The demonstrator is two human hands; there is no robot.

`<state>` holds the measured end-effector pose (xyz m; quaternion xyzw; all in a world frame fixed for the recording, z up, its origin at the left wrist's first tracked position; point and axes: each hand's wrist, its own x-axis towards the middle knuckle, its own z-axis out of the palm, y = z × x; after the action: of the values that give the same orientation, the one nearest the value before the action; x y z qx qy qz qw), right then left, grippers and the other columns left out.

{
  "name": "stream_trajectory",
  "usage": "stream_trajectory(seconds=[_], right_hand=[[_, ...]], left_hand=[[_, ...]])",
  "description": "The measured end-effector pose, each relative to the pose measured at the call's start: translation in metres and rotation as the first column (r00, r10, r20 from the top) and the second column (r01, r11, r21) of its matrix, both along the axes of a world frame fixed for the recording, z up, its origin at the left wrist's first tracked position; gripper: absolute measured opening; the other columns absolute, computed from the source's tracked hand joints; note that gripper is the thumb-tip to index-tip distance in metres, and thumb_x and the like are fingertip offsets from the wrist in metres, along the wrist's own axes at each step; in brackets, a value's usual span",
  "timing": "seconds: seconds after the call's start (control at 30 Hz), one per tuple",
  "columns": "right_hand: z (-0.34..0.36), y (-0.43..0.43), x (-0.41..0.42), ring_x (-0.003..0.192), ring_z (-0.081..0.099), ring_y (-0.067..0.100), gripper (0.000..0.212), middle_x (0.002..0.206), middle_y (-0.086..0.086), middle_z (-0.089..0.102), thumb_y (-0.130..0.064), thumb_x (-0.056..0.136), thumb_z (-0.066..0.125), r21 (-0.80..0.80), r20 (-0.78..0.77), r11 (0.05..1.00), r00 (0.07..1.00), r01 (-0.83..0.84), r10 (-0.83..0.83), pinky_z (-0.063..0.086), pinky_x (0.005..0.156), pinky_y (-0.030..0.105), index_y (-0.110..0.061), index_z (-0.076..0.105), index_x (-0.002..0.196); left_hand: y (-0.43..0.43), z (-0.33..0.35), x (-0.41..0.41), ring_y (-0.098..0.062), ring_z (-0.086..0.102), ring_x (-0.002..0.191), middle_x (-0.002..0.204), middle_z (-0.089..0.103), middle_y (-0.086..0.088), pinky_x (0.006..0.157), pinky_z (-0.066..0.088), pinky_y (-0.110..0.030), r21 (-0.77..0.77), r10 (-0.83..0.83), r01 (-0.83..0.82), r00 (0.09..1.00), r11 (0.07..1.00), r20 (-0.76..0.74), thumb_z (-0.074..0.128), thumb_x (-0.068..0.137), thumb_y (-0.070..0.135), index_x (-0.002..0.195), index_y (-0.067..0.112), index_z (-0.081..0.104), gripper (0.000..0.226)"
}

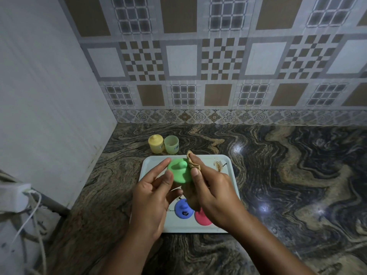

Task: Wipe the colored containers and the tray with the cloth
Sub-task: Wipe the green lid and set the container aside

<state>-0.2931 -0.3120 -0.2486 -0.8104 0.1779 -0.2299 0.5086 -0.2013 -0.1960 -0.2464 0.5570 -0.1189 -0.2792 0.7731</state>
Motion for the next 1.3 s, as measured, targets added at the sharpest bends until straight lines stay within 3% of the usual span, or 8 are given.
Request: stream_trajectory(seconds=[0.2,0.3,0.37,0.67,0.8,0.97,1.13,1.3], right_hand=[[0.001,0.004,0.0,0.097,0.049,0.002,0.049,0.106,-0.012,0.061,-0.042,0.101,0.04,0.021,0.003,1.0,1.0,-0.01,0.01,0.04,0.097,0.028,-0.027,0.049,0.147],[0.003,0.007,-0.005,0.125,0.056,0.007,0.049,0.145,-0.008,0.055,-0.04,0.103,0.04,-0.03,0.017,0.999,0.999,-0.041,0.041,0.039,0.113,0.032,-0.023,0.047,0.148],[0.006,0.008,-0.006,0.144,0.038,0.002,0.048,0.154,-0.009,0.043,-0.034,0.104,0.041,-0.068,0.035,0.997,0.998,-0.042,0.044,0.033,0.12,0.034,-0.018,0.047,0.148],[0.006,0.007,0.0,0.101,0.05,0.002,0.053,0.109,-0.014,0.054,-0.043,0.102,0.038,-0.017,0.008,1.0,1.0,-0.027,0.027,0.036,0.101,0.026,-0.023,0.044,0.15],[0.009,0.011,-0.005,0.141,0.041,0.0,0.049,0.149,-0.01,0.047,-0.038,0.103,0.04,-0.092,0.037,0.995,0.999,-0.022,0.026,0.038,0.115,0.029,-0.02,0.046,0.148],[0.008,0.004,-0.002,0.118,0.057,-0.001,0.055,0.138,-0.009,0.06,-0.047,0.1,0.037,-0.044,0.022,0.999,1.0,0.01,-0.009,0.043,0.108,0.027,-0.02,0.05,0.146],[0.001,-0.003,-0.003,0.122,0.062,0.008,0.056,0.135,0.001,0.065,-0.054,0.098,0.039,0.172,0.024,0.985,0.999,0.022,-0.027,0.051,0.102,0.041,-0.02,0.06,0.138],[-0.003,-0.004,-0.002,0.104,0.072,0.022,0.057,0.111,0.009,0.075,-0.058,0.096,0.04,0.246,0.03,0.969,0.999,0.025,-0.034,0.056,0.09,0.052,-0.023,0.06,0.137]], left_hand=[[-0.001,0.006,-0.004,-0.022,0.067,0.115,0.122,0.071,-0.005,0.096,0.055,-0.046,0.017,-0.107,0.107,0.993,0.994,0.052,0.058,0.085,0.015,0.145,0.022,0.043,0.062],[0.001,0.004,0.0,-0.026,0.07,0.109,0.116,0.073,-0.012,0.087,0.059,-0.041,-0.011,-0.071,0.072,0.997,0.997,0.03,0.058,0.086,0.011,0.141,0.018,0.047,0.057],[0.003,0.004,0.002,-0.029,0.071,0.105,0.114,0.073,-0.015,0.079,0.06,-0.036,-0.016,-0.053,0.053,0.999,0.998,0.006,0.057,0.087,0.014,0.135,0.014,0.053,0.048],[0.002,0.005,0.002,-0.025,0.064,0.119,0.125,0.069,-0.011,0.092,0.055,-0.049,-0.005,-0.125,0.125,0.991,0.992,0.038,0.051,0.096,0.015,0.138,0.014,0.053,0.042],[0.004,0.002,0.008,-0.019,0.073,0.098,0.111,0.074,-0.011,0.07,0.059,-0.031,-0.034,0.017,-0.018,0.999,0.999,-0.037,0.057,0.087,0.021,0.127,0.013,0.059,0.041],[0.007,0.002,0.006,-0.021,0.07,0.108,0.122,0.071,-0.006,0.074,0.058,-0.036,-0.032,-0.1,0.099,0.994,0.995,-0.046,0.052,0.091,0.022,0.129,0.013,0.061,0.041],[0.006,-0.003,0.007,-0.022,0.072,0.104,0.111,0.075,0.001,0.078,0.061,-0.05,0.126,0.011,-0.033,0.985,0.991,0.171,0.064,0.087,0.014,0.12,0.019,0.069,0.034],[0.007,-0.014,0.006,-0.009,0.071,0.101,0.109,0.076,0.01,0.086,0.06,-0.043,0.284,-0.016,-0.135,0.882,0.949,0.472,0.068,0.09,0.018,0.113,0.034,0.073,0.028]])
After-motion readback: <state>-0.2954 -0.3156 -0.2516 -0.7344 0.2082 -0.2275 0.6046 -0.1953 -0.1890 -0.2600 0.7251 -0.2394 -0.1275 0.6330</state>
